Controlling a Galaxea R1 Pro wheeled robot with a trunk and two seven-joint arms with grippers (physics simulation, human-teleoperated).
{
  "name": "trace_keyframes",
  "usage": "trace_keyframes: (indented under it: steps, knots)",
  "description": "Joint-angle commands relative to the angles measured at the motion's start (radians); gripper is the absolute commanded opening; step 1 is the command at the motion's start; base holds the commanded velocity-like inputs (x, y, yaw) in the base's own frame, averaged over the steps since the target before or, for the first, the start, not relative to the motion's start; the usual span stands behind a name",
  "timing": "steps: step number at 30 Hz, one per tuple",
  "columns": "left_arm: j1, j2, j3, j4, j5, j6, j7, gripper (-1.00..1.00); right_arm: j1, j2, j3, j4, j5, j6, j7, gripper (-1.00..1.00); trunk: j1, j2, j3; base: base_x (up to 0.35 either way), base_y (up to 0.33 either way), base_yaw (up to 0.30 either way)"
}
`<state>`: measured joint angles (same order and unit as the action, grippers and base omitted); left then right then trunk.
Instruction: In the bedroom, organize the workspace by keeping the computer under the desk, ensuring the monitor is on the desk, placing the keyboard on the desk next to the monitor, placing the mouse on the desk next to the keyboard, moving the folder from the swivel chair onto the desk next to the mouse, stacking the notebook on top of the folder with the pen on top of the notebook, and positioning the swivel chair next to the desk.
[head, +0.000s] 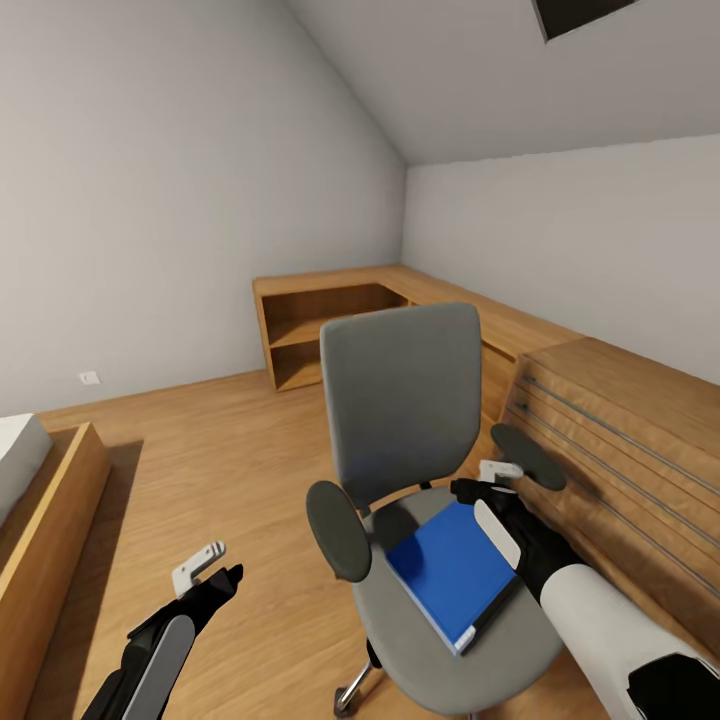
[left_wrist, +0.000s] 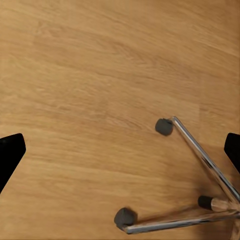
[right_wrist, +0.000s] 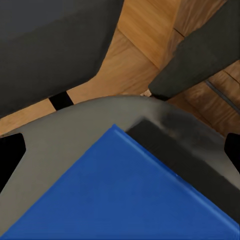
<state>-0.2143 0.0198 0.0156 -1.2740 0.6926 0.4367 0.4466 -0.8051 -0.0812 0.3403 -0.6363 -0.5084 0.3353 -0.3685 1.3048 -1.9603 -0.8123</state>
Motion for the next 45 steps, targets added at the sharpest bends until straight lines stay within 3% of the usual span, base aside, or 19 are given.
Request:
trace_keyframes:
  steps: [1, 18, 34, 39, 45]
  knots:
    - [0.000, 0.000, 0.000, -0.002, 0.010, 0.002, 0.007, 1.00, -0.001, -0.001, 0.009, -0.002, -0.009, 0.003, -0.009, 1.00, 0.004, -0.008, -0.004, 0.000, 0.000, 0.000]
    - [0.000, 0.000, 0.000, -0.002, 0.010, 0.002, 0.007, 1.00, 0.000, 0.000, 0.009, -0.002, -0.007, 0.002, -0.009, 1.00, 0.069, -0.127, -0.057, 0.000, 0.000, 0.000]
    - [0.000, 0.000, 0.000, -0.002, 0.010, 0.002, 0.008, 1.00, 0.000, 0.001, 0.011, 0.000, -0.007, 0.002, -0.009, 1.00, 0.069, -0.127, -0.057, 0.000, 0.000, 0.000]
    - [0.000, 0.000, 0.000, -0.002, 0.010, 0.002, 0.008, 1.00, 0.000, 0.001, 0.011, 0.000, -0.007, 0.002, -0.009, 1.00, 0.088, -0.162, -0.073, 0.000, 0.000, 0.000]
    - [0.000, 0.000, 0.000, -0.002, 0.010, 0.002, 0.008, 1.00, 0.000, 0.001, 0.011, 0.000, -0.007, 0.002, -0.009, 1.00, 0.088, -0.162, -0.073, 0.000, 0.000, 0.000]
